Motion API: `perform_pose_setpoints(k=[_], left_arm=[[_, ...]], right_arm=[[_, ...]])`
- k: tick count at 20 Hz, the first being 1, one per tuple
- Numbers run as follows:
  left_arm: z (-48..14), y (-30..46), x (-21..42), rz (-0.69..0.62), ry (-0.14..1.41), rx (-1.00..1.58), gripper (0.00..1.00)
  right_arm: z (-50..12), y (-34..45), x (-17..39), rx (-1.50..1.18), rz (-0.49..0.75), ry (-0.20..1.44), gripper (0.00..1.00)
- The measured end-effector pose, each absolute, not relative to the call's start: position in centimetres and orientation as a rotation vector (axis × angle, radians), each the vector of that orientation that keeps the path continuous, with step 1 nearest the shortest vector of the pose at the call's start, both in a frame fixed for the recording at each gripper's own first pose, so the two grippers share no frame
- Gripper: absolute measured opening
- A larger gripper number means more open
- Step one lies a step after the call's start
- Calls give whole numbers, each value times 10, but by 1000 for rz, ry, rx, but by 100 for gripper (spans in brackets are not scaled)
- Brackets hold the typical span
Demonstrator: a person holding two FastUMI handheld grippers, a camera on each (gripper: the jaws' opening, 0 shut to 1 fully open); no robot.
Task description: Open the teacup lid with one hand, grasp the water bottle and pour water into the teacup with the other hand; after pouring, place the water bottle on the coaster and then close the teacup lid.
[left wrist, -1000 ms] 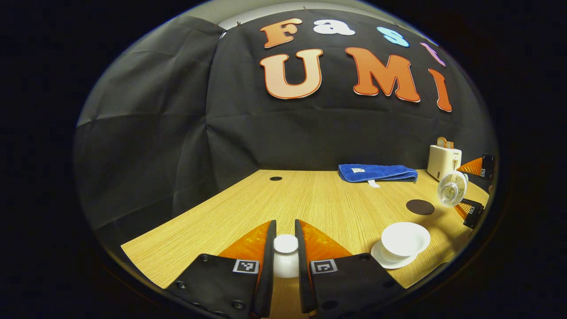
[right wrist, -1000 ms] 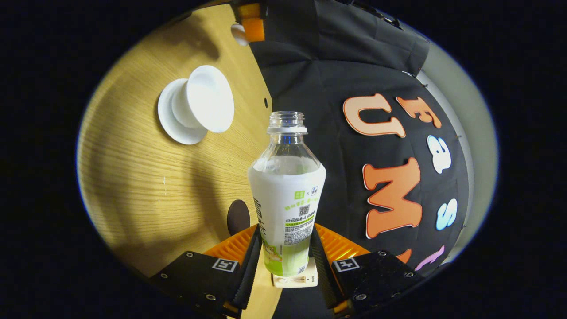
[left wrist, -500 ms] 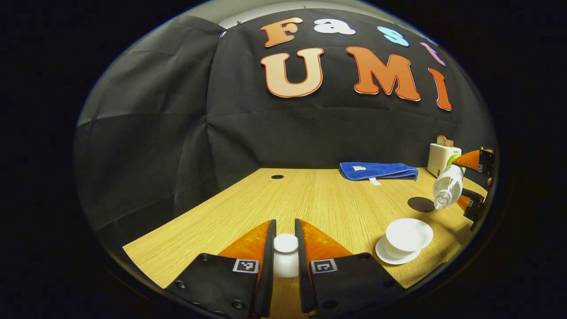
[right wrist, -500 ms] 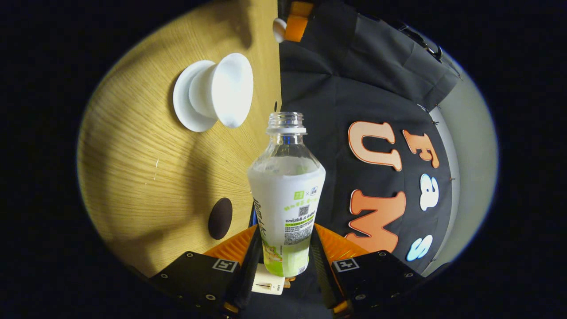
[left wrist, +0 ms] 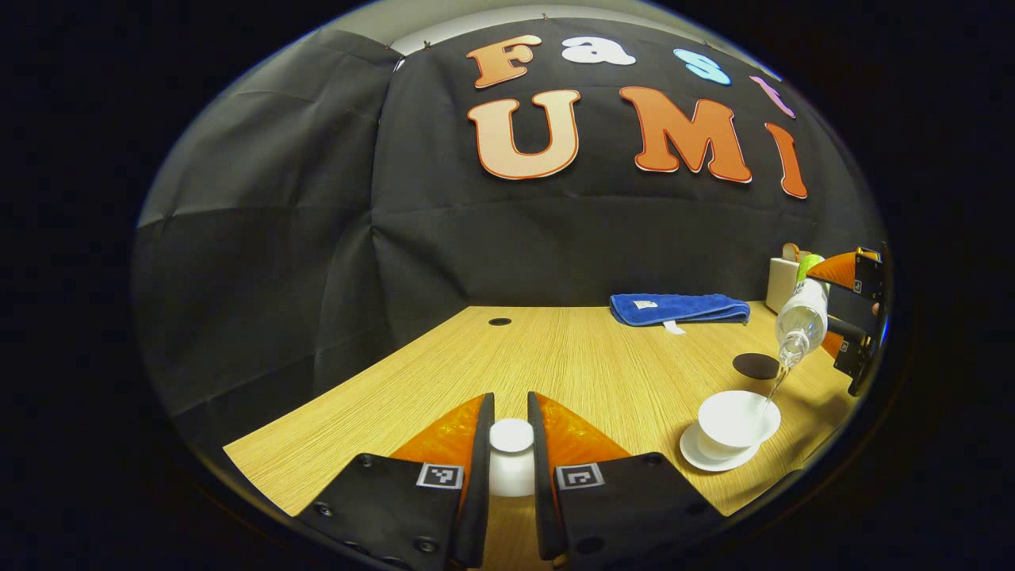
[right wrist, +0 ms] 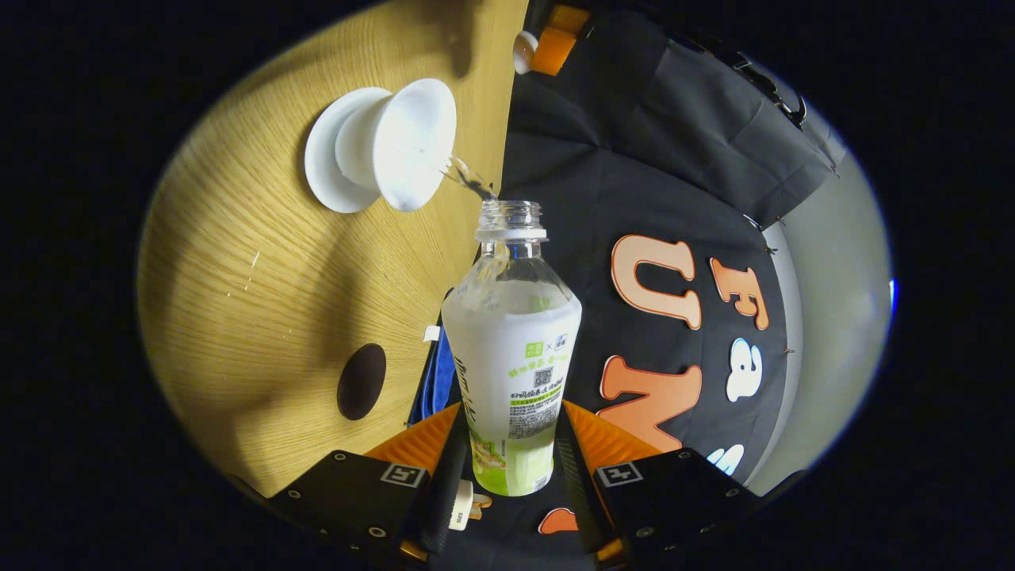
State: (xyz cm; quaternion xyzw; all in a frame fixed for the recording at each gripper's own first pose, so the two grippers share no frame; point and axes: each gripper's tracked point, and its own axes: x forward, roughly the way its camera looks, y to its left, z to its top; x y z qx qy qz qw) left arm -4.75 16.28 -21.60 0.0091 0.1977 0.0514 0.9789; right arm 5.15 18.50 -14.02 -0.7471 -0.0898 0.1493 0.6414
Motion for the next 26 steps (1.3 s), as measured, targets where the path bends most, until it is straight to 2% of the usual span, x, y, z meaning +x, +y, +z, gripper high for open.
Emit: perform_pose_setpoints(k=[3,4,5,26], left_arm=[[-216,163,-48,102,402,11,28],[-215,163,-47,101,400,8,29],[-215,164,-47,101,398,9,28],[-213,163,-44,90,392,8,28]], right_arm=[[-131,185,54,-1717,319,-237,64],[-128,186,56,-1726,313,-254,60],[-126,187,56,-1734,309,-272,64],[-69,202,74,-1825,200,-497,64]])
